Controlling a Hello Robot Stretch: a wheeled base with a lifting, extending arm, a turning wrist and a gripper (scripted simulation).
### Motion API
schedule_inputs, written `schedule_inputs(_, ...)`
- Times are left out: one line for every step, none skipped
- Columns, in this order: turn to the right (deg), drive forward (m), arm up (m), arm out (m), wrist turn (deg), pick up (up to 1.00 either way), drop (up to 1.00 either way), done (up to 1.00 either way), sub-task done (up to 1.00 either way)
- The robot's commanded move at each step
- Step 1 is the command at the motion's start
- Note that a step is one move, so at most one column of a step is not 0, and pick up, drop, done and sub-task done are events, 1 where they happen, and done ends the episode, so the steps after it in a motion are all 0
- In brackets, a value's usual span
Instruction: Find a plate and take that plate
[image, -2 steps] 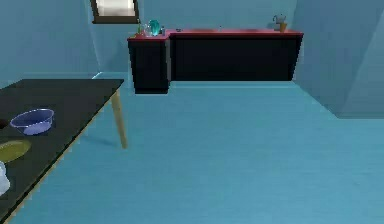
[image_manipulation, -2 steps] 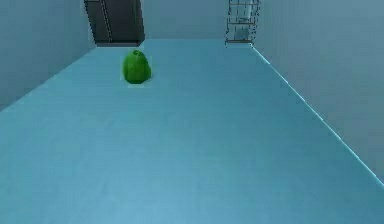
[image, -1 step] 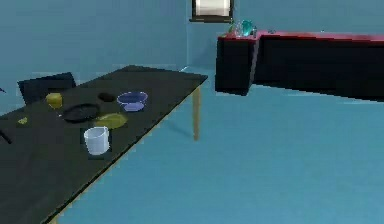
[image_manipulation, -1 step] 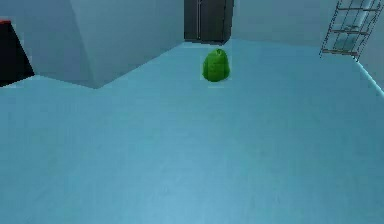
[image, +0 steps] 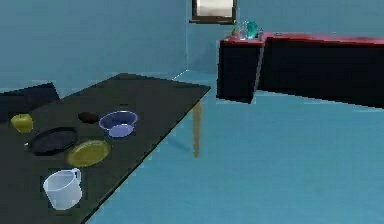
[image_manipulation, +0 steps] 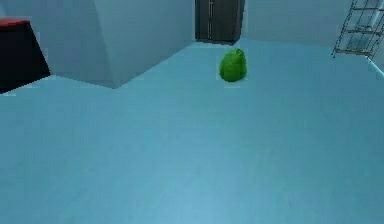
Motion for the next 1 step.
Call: schedule_inputs(-45.0,0.0,0.0,0.0,0.0,0.0,0.0,0.0,0.0)
